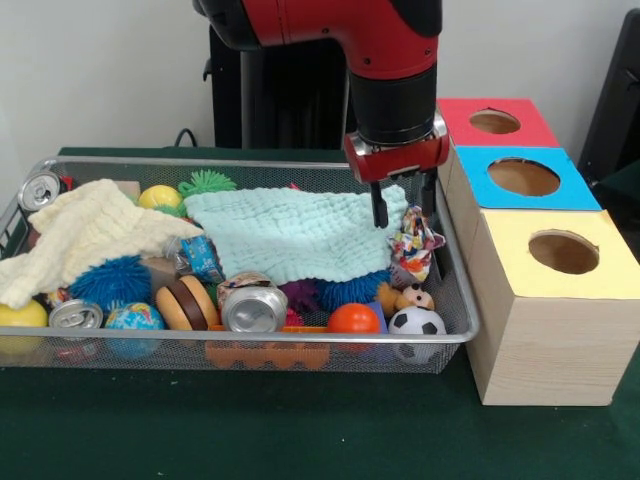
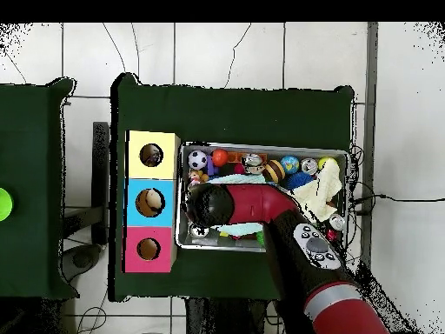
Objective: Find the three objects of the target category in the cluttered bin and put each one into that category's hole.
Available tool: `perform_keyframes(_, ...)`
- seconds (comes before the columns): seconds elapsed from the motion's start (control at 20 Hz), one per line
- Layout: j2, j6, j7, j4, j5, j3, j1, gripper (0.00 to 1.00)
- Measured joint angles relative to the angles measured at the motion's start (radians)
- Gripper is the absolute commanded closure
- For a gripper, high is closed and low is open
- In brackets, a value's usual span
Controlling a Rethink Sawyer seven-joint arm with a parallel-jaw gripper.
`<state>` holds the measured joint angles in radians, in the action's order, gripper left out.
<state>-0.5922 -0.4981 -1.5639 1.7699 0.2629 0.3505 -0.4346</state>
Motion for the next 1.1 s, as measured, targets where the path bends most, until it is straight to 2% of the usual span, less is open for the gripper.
perform_keyframes(0.75,0.008,0.041,0.0,0.0,-0.016,-0.003,0.0,0.0)
perform_keyframes(1.1,-0.002,0.09,-0.01,0.003,-0.072,-0.004,0.006,0.0)
